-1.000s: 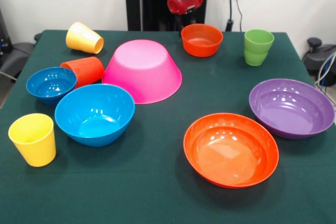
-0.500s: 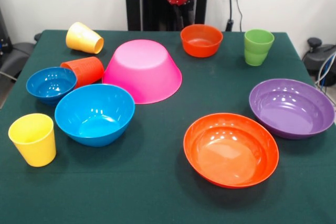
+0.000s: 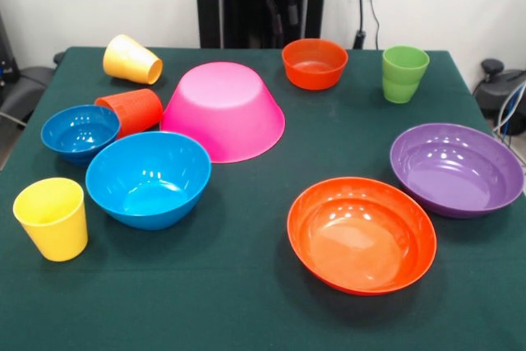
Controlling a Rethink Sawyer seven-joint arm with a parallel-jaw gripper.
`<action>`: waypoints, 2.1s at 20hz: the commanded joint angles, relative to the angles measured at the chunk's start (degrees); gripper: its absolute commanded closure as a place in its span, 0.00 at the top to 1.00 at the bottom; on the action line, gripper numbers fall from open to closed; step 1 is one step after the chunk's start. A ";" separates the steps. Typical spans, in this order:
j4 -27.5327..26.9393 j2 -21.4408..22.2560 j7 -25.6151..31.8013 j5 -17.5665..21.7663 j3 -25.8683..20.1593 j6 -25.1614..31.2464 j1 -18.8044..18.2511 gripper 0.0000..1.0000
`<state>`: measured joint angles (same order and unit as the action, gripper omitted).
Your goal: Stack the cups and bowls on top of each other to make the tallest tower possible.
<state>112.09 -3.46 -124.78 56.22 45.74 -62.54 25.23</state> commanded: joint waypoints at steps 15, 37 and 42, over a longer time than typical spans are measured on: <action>-11.28 -2.66 7.73 -8.18 -5.03 9.20 -1.31 1.00; -10.89 -7.56 18.20 -14.88 -4.52 -1.51 -4.83 1.00; -11.35 -9.63 19.35 -16.39 -3.98 -3.65 -5.33 1.00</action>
<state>108.72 -7.70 -123.36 44.72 47.22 -63.30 21.01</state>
